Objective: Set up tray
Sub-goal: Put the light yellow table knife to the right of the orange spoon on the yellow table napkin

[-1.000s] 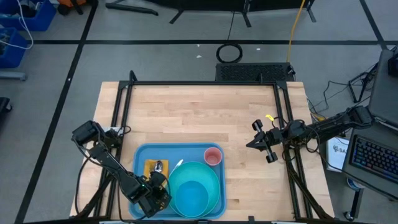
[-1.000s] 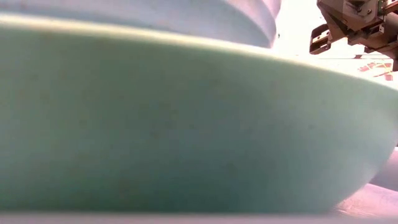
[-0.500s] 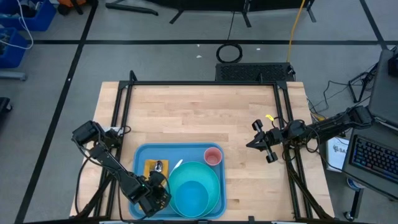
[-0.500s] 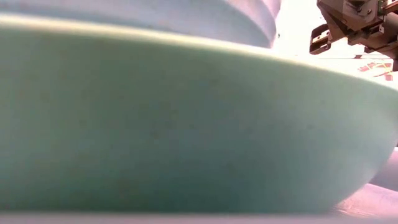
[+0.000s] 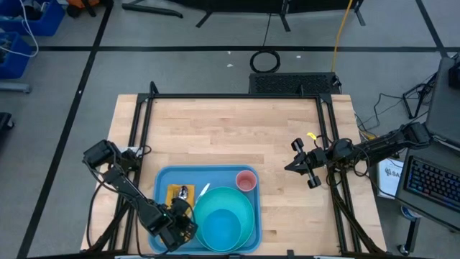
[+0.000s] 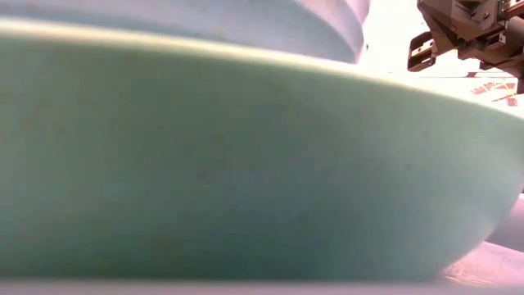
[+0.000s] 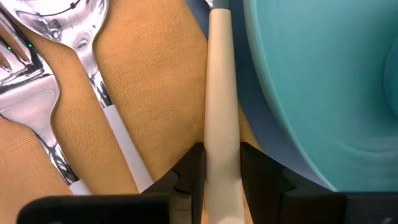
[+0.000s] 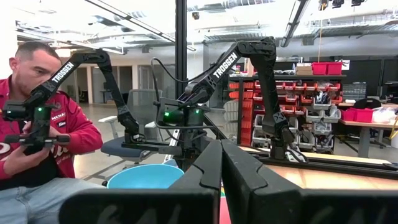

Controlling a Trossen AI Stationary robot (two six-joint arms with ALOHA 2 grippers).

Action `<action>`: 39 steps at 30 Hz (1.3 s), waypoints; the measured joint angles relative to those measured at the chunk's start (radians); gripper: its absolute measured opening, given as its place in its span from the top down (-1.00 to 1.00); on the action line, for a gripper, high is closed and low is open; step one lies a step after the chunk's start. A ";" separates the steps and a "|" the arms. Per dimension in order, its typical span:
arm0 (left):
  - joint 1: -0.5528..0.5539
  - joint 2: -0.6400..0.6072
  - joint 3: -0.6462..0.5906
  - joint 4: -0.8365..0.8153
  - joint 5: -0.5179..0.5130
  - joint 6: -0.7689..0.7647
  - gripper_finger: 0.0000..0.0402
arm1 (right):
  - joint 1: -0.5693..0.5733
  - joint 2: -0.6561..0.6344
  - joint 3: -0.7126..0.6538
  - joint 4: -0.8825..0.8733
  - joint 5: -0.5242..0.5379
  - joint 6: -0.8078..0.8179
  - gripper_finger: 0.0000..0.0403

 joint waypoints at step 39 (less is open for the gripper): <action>-0.007 0.004 0.018 -0.024 -0.088 -0.123 0.56 | 0.000 0.000 0.000 0.000 0.000 0.000 1.00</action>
